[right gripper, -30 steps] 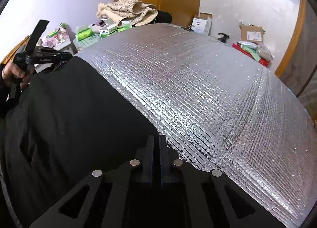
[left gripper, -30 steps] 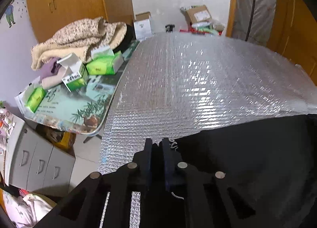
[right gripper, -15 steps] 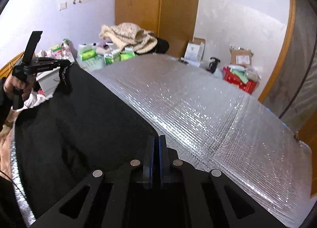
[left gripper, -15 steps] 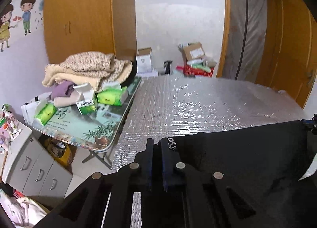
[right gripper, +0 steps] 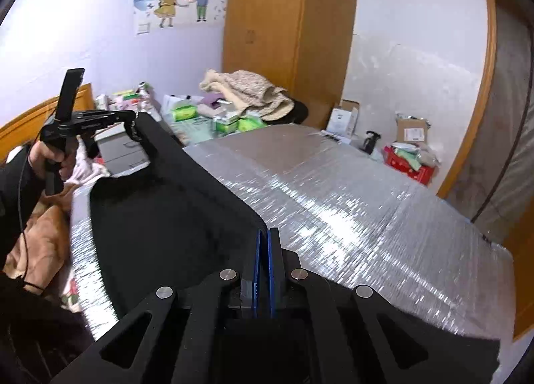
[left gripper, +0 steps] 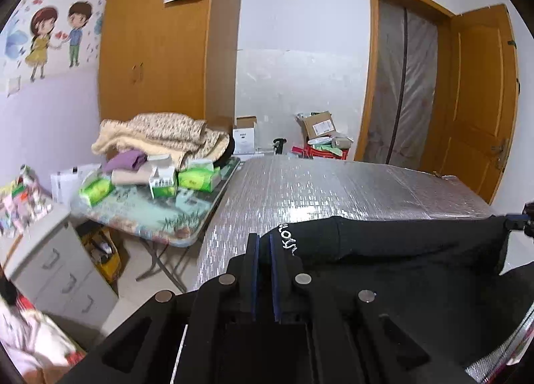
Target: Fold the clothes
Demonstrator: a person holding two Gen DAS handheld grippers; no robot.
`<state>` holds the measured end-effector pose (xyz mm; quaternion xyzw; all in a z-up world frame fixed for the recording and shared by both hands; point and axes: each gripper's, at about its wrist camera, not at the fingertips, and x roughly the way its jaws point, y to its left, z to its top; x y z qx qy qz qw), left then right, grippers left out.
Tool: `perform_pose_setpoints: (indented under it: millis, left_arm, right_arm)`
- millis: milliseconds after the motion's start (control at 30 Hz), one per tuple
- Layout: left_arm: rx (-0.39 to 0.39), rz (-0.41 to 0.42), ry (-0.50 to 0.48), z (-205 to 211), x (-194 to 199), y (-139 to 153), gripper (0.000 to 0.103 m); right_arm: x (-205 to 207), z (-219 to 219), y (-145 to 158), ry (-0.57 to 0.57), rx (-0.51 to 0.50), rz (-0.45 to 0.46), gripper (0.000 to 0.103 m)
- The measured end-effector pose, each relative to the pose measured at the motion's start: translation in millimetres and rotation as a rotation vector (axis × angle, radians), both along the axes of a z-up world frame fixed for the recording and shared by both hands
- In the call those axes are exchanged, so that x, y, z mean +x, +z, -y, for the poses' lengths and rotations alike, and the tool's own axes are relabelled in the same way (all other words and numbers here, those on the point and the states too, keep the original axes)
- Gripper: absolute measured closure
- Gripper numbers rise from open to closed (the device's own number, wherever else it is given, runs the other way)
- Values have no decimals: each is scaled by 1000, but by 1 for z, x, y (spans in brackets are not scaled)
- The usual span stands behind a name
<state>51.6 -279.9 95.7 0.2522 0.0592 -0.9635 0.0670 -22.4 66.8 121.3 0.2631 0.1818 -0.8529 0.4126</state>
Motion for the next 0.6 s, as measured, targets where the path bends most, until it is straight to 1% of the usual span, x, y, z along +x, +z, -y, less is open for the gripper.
perform_pose_setpoints:
  millis: [100, 200, 267, 400, 500, 533, 600]
  left_arm:
    - [40, 16, 21, 1, 21, -17, 99]
    - [111, 46, 48, 4, 37, -42, 99]
    - [159, 74, 70, 6, 46, -61, 100]
    - [222, 128, 87, 5, 57, -89, 100]
    - [282, 129, 98, 7, 68, -95, 100]
    - [305, 127, 103, 8, 71, -97, 100]
    - [355, 117, 124, 11, 81, -95, 100]
  right_arm:
    - [20, -3, -16, 18, 8, 47, 99]
    - [37, -2, -39, 29, 19, 114, 99]
    - [42, -1, -57, 29, 24, 166, 99]
    - [47, 1, -89, 23, 63, 231, 99]
    - [46, -1, -106, 5, 72, 273, 98]
    - [44, -2, -108, 2, 70, 287, 96]
    - [43, -2, -109, 7, 73, 293, 95]
